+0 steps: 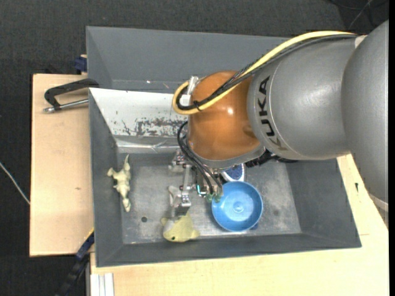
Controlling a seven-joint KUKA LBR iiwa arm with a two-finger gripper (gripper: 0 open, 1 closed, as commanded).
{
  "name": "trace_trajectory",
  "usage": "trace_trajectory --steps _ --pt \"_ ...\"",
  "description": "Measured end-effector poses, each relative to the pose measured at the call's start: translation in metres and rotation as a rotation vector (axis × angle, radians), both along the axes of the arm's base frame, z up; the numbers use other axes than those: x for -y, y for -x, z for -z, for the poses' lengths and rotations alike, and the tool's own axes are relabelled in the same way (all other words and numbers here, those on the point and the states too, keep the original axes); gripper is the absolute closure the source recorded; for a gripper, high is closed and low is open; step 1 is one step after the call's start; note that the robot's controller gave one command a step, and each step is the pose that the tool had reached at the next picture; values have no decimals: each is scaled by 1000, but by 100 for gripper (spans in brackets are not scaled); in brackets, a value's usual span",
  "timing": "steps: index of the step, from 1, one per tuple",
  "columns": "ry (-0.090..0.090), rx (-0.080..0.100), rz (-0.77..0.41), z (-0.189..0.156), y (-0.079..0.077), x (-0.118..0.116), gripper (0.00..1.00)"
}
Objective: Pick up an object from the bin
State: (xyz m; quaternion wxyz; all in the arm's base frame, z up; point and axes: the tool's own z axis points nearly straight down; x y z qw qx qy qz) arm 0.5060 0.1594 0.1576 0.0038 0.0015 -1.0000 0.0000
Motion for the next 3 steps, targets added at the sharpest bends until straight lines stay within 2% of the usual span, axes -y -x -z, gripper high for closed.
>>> trace_trajectory --steps 1,2,3 --pt "-2 4 -244 60 -11 -37 0" --pt "-2 13 -467 13 1 0 0" --pt "2 8 -457 55 -36 113 0"
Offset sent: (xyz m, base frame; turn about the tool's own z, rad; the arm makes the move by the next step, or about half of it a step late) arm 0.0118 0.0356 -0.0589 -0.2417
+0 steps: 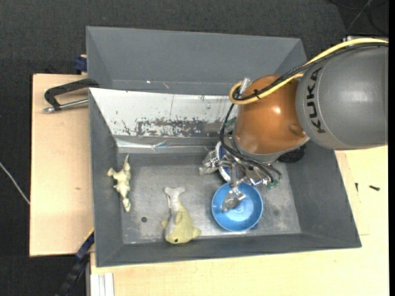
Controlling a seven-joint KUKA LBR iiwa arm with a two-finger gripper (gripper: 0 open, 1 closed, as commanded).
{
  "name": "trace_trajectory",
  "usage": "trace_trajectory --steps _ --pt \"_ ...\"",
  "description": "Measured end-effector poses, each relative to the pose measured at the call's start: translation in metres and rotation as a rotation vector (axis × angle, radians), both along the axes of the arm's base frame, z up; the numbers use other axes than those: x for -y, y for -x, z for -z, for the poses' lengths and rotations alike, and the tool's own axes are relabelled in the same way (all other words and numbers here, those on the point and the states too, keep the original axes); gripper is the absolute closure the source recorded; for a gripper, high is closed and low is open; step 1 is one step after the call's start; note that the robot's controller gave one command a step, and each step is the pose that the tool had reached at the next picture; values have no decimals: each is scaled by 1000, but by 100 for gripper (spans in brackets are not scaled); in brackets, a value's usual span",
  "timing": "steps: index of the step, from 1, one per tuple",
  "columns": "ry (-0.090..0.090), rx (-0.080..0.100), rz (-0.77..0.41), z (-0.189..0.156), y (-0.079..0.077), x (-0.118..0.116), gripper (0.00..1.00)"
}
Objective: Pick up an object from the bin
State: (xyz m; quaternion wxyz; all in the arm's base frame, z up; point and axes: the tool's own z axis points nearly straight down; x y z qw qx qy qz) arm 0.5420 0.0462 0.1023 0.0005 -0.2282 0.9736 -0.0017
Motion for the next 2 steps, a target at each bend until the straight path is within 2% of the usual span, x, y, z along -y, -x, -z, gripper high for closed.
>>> trace_trajectory --steps 1,2 --pt "-5 -1 -137 27 12 30 0" --pt "-3 8 -138 21 8 30 100"
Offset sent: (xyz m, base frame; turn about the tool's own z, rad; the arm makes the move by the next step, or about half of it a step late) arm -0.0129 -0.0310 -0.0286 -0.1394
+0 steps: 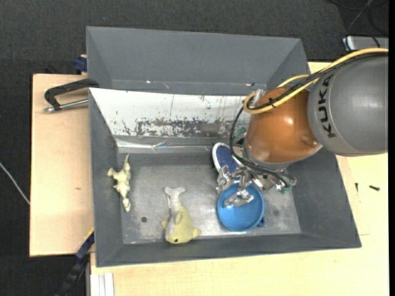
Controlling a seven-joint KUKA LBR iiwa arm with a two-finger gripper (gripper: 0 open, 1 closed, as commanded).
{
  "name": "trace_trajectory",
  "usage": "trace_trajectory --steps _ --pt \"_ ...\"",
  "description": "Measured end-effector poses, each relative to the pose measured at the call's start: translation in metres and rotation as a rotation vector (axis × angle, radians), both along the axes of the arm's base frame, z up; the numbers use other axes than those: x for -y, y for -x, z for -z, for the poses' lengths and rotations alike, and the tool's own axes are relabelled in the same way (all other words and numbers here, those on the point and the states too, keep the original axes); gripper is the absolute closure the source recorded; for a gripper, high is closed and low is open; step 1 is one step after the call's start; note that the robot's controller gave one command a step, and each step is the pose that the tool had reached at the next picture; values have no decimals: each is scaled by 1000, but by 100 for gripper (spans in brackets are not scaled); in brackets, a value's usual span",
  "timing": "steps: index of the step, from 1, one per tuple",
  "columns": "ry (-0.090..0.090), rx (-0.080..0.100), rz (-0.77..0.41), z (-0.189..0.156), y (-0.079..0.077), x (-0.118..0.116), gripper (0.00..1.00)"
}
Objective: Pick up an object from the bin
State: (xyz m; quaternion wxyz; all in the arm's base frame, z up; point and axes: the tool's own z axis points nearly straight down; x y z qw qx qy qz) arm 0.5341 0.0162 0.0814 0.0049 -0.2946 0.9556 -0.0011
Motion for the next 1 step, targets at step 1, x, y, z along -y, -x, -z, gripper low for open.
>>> trace_trajectory --steps 1 --pt "-1 6 -1 -130 -14 3 100"
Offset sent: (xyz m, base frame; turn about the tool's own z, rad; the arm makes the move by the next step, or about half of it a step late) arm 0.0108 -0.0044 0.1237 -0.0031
